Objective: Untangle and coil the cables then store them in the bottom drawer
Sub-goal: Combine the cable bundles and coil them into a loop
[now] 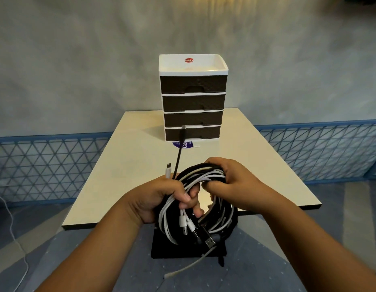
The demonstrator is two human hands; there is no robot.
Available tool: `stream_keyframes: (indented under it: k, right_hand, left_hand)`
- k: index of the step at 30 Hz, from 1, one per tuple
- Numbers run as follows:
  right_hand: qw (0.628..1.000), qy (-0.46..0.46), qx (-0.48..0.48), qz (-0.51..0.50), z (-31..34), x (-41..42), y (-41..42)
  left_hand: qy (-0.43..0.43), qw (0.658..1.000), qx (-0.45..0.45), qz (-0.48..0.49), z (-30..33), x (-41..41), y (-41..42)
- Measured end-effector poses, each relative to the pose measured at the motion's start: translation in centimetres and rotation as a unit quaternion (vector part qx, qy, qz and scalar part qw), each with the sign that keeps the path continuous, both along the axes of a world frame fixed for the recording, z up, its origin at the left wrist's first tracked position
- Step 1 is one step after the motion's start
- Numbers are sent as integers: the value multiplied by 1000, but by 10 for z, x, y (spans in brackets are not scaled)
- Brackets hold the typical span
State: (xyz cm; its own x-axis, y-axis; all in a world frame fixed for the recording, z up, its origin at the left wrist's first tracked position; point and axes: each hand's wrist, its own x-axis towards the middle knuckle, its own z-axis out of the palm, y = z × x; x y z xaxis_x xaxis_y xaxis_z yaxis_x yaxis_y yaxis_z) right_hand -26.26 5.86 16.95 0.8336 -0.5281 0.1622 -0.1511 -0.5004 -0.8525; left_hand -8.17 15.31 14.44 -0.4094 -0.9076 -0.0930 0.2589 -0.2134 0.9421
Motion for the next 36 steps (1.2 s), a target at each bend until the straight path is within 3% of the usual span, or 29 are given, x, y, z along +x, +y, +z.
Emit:
stream_keyframes:
  k: [3, 7, 12, 15, 19, 22, 29, 33, 36]
  right_hand:
    - [1000, 18, -20, 0, 2, 1, 0]
    - [998, 37, -36, -29, 4, 4, -2]
    - [993, 67, -85, -39, 1, 10, -6]
    - [1000, 14, -14, -7, 6, 11, -14]
    - [983, -41, 151, 100, -1, -1, -36]
    - [966, -63, 221, 122, -28, -10, -44]
    - [965, -81, 242, 64, -69, -9, -23]
    - [957, -119, 262, 21, -65, -16, -20]
    - [962, -87, 257, 28, -53, -24, -23]
  left_hand:
    - [-128, 990, -15, 55, 9, 0, 1]
    - [-146, 977, -8, 153, 18, -5, 1]
    - [-245, 941, -37, 232, 17, -14, -3]
    - [-207, 933, -54, 289, 20, -19, -8]
    - [-101, 955, -34, 276, 39, -4, -13]
    - [-27, 963, -15, 266, 52, 16, -16]
    - [35, 966, -52, 251, 75, 50, -13]
    - [32, 967, -51, 249, 80, 61, -8]
    - [30, 967, -47, 250, 80, 65, -5]
